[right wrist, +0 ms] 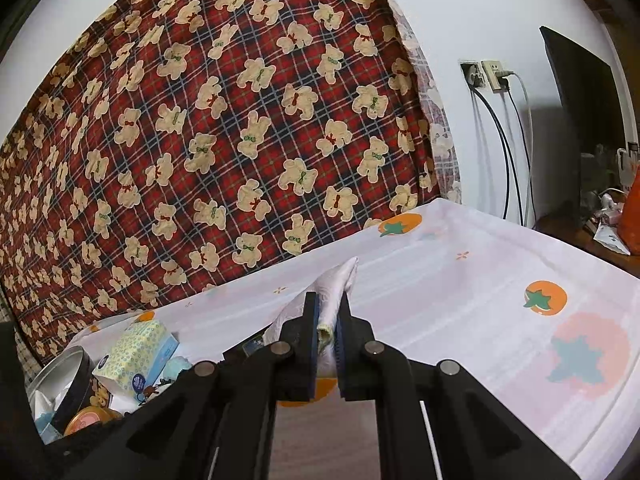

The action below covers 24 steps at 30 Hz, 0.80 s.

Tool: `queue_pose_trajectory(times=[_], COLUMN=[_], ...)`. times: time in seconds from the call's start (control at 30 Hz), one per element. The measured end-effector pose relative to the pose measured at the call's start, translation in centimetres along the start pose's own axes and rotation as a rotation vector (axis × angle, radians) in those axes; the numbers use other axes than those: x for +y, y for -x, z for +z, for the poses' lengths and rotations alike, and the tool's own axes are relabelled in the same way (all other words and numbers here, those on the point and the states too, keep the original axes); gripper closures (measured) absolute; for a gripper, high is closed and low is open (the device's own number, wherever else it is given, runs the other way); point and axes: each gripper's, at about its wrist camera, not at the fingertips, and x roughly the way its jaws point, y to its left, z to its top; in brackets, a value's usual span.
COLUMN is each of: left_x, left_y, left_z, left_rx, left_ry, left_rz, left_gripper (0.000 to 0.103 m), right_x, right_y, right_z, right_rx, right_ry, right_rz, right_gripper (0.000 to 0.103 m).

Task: Organize soft objects
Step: 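Grasp the black fuzzy cloth with the left gripper while the right gripper holds the pink cloth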

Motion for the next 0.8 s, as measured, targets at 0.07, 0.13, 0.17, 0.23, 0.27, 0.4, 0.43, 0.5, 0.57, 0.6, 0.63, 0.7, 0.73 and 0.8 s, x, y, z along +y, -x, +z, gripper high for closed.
queue_pose_trajectory(times=[0.07,0.13,0.17,0.23,0.27,0.4,0.43,0.5,0.57,0.6,0.63,0.7,0.73,0.8], left_x=[0.3,0.2,0.0,-0.8,-0.9,-1.1,-1.4,-1.6,-1.5,-1.5,-1.3,-1.0,-0.9,-0.5], left_y=[-0.5,-1.2,-1.5,-2.2,-2.6,-4.6,-4.7,-4.8,-4.8,-4.6,-4.4,-4.0,-3.9,-3.0], left_z=[0.3,0.5,0.5,0.4,0.4,-0.4,-0.4,-0.4,-0.4,-0.3,-0.3,-0.4,-0.3,-0.3], left_rx=[0.024,0.060,0.067,0.095,0.112,0.196,0.202,0.207,0.207,0.200,0.192,0.181,0.173,0.128], left_ry=[0.014,0.038,0.038,0.022,0.024,0.039,0.022,0.014,0.022,0.028,0.029,0.043,0.053,0.076], left_rz=[0.011,0.001,0.004,0.035,0.053,0.132,0.140,0.131,0.079,0.061,0.038,-0.026,-0.050,-0.130], left_gripper=[0.075,0.057,0.049,0.044,0.040,0.031,0.030,0.032,0.050,0.060,0.064,0.075,0.077,0.084], right_x=[0.0,0.0,-0.1,-0.2,-0.1,-0.1,-0.1,0.0,-0.1,0.0,-0.2,0.0,-0.1,0.0], right_y=[0.0,0.1,0.1,0.1,0.1,0.1,0.1,0.1,0.2,0.2,0.2,0.2,0.2,0.3], right_z=[0.0,0.0,0.0,0.1,0.0,0.0,-0.1,-0.1,-0.1,-0.1,-0.1,-0.1,-0.1,-0.3], right_rx=[-0.001,-0.001,-0.002,0.001,0.001,0.003,0.004,0.001,0.001,0.001,0.000,-0.002,-0.004,-0.004], right_ry=[0.002,0.003,0.003,0.001,0.001,-0.001,0.000,0.002,0.003,0.002,0.000,-0.001,-0.003,-0.006], right_rz=[0.001,0.002,0.003,0.005,0.004,0.005,0.006,0.004,0.005,0.004,0.004,0.001,-0.002,-0.004], right_gripper=[0.095,0.095,0.095,0.095,0.095,0.095,0.095,0.095,0.095,0.095,0.095,0.095,0.095,0.095])
